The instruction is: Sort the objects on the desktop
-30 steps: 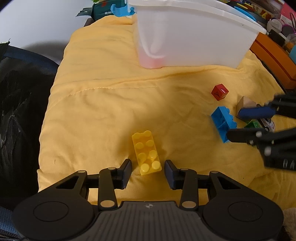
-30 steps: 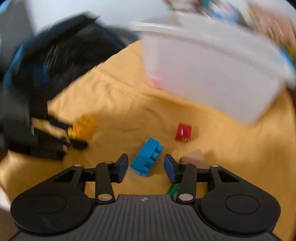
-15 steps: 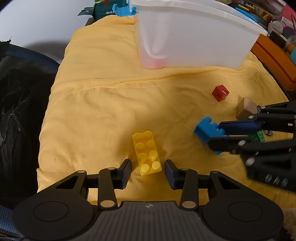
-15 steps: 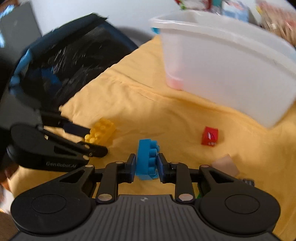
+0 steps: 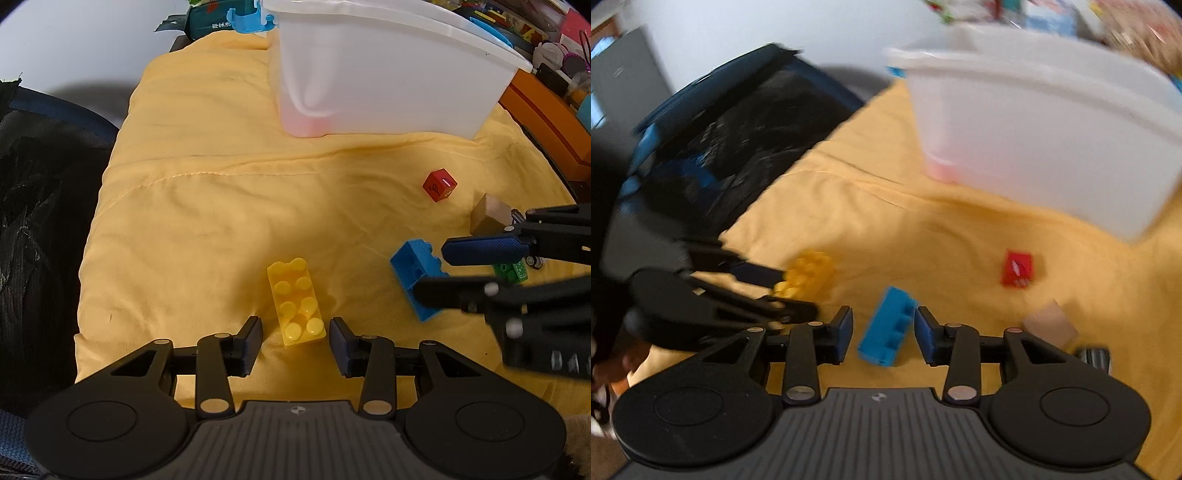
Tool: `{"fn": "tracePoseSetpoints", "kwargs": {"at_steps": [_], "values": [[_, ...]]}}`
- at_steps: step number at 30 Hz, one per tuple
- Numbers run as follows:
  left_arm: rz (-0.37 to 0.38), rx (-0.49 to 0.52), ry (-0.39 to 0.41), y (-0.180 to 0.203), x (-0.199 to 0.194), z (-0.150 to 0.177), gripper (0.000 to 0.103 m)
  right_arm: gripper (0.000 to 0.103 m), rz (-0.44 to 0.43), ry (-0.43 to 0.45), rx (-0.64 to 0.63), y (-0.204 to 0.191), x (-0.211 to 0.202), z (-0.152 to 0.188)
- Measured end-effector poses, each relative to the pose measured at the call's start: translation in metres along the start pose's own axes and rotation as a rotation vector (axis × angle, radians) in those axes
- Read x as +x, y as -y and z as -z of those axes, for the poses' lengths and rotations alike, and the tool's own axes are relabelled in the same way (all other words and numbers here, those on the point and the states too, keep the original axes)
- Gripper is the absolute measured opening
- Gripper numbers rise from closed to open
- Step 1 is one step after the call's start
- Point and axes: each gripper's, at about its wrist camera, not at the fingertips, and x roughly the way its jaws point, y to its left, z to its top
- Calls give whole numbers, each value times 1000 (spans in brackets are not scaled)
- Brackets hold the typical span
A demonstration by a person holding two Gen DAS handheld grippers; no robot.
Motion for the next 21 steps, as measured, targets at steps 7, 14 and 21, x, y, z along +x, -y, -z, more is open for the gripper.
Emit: {"fn": "tracePoseSetpoints", "kwargs": {"at_steps": [7, 14, 21], "values": [[1, 6, -1, -2, 0, 0, 45, 39, 43, 16, 185, 29, -4, 7], [9, 17, -2, -5, -1, -1, 45, 38, 226, 76, 46, 10, -11, 3], [11, 13, -1, -4, -1, -1, 45, 38, 75, 142, 3, 8, -27, 4]]}}
